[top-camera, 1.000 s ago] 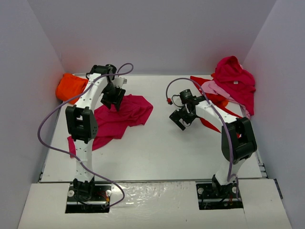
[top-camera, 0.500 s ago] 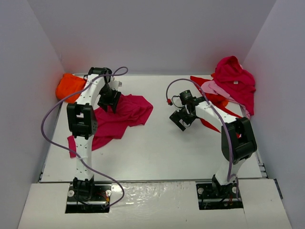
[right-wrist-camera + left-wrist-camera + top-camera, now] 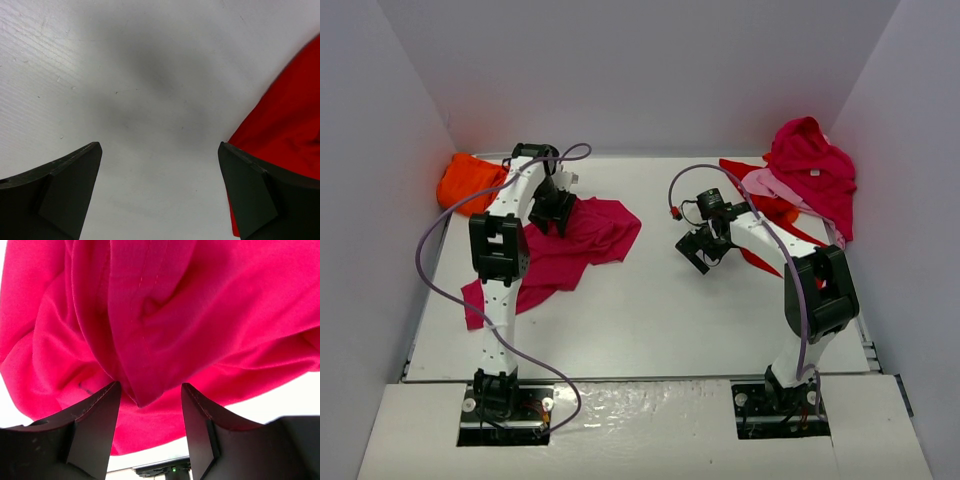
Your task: Fold and stack the t-shirts
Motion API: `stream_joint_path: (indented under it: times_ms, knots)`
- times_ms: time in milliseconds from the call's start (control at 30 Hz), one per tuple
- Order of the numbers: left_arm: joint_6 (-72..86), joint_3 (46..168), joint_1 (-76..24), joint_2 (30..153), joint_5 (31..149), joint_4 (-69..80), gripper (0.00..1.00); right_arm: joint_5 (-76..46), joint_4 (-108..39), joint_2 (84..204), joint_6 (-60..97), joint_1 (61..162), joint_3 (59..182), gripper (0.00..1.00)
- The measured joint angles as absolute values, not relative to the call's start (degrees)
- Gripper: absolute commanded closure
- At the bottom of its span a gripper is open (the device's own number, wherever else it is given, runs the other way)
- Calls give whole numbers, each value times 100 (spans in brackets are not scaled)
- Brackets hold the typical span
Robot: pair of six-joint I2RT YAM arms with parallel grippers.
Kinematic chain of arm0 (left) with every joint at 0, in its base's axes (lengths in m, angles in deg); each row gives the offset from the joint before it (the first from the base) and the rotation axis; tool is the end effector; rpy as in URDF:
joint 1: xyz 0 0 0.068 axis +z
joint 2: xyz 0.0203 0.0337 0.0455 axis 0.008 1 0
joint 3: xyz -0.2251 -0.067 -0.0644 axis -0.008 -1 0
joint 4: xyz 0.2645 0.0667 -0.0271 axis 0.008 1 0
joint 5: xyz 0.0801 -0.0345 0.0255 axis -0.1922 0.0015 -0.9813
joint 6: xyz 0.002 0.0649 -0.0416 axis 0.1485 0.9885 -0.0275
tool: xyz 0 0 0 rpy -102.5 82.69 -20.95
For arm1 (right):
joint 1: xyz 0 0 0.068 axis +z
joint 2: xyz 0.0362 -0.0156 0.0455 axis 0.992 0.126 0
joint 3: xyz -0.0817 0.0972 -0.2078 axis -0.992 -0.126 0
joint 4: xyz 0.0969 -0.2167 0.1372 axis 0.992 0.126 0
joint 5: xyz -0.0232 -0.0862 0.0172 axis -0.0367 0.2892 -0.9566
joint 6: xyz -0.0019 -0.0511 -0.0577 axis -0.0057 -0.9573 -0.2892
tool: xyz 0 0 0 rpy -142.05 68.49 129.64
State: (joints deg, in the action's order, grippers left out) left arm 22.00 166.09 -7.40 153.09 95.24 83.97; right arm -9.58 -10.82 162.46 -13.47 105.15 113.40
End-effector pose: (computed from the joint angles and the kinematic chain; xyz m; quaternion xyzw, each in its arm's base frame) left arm 0.4669 -0.0799 0.1691 0.1095 0.9847 -0.1194 0.0647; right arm 0.3608 0.1516 0.1475 -0.3881 0.8715 0.0129 0.2994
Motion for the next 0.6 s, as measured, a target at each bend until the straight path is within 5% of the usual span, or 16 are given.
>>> stream_joint_path:
  times_ms: [67, 167, 200, 600]
  knots:
    - [2201, 16624, -740, 15371, 9524, 8402, 60, -956, -1085, 16246, -1346, 10524, 11338, 0]
    - [2199, 16702, -740, 15452, 9520, 8405, 96, -956, -1105, 16248, -1344, 10530, 11314, 0]
    - [2199, 16730, -738, 15474, 9518, 8405, 100, -956, -1113, 16250, -1344, 10530, 11305, 0]
    - [2273, 16996, -744, 15344, 9567, 8409, 100, -914, -1152, 16301, -1346, 10565, 11265, 0]
